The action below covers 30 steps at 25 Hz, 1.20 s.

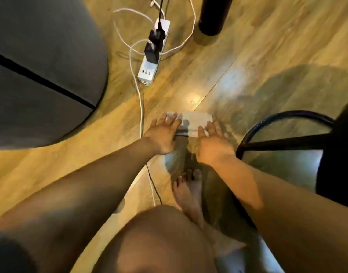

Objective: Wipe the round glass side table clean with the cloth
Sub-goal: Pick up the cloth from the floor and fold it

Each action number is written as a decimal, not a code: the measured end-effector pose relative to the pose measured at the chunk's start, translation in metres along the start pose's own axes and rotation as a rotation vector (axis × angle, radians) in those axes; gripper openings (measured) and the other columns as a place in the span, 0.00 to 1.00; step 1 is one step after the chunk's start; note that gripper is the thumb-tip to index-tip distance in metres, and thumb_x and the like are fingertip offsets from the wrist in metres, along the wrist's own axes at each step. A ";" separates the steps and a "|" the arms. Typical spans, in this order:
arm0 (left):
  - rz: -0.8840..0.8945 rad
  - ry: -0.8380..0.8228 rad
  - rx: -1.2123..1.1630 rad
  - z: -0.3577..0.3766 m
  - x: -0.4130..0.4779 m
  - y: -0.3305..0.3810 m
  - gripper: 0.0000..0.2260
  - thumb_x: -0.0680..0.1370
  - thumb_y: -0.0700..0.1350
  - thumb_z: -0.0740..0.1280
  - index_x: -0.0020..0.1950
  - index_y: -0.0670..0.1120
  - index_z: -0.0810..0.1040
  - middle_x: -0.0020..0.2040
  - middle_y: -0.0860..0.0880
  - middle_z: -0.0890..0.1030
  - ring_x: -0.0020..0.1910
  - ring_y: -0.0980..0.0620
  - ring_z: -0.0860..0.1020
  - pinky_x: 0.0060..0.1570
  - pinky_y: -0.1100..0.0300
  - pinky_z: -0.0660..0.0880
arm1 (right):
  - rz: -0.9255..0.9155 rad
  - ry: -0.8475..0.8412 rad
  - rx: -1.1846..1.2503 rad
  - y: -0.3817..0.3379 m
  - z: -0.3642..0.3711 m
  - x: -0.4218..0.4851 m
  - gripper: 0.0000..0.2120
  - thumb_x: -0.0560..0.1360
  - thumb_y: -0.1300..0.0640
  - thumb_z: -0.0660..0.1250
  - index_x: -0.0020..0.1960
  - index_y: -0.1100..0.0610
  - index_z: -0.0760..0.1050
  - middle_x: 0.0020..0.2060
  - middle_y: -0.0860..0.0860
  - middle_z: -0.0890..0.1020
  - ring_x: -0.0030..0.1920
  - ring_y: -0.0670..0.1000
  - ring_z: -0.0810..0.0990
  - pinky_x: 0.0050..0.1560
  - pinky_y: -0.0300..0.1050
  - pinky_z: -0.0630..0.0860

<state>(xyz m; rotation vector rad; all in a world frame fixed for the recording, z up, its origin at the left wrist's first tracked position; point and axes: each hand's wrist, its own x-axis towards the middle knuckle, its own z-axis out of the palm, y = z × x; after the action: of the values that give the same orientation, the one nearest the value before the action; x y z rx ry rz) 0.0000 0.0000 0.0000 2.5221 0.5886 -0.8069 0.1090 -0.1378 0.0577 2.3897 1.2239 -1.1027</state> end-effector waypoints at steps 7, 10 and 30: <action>0.063 0.207 -0.004 0.039 0.058 -0.027 0.21 0.79 0.48 0.65 0.72 0.53 0.71 0.79 0.44 0.61 0.73 0.33 0.60 0.69 0.44 0.66 | -0.039 -0.128 -0.176 -0.005 0.031 0.075 0.35 0.73 0.56 0.63 0.77 0.61 0.55 0.79 0.53 0.37 0.78 0.59 0.36 0.76 0.64 0.42; 0.132 0.300 -0.090 0.031 0.049 -0.031 0.20 0.75 0.44 0.64 0.68 0.44 0.72 0.66 0.39 0.76 0.61 0.36 0.73 0.61 0.47 0.71 | -0.042 -0.075 -0.140 -0.008 0.028 0.073 0.36 0.74 0.57 0.62 0.78 0.62 0.51 0.79 0.53 0.43 0.79 0.58 0.41 0.76 0.64 0.43; 0.683 0.508 -0.615 -0.190 -0.339 0.243 0.11 0.74 0.51 0.71 0.42 0.43 0.77 0.34 0.52 0.77 0.35 0.59 0.74 0.36 0.65 0.69 | -0.278 0.704 0.988 0.068 -0.071 -0.445 0.03 0.75 0.57 0.71 0.49 0.54 0.80 0.42 0.50 0.84 0.42 0.48 0.83 0.45 0.42 0.79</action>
<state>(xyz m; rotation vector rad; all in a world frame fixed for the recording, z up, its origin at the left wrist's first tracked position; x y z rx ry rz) -0.0449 -0.1906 0.4143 2.0934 0.0588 0.2436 0.0365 -0.4081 0.4172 3.6782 1.4513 -1.1474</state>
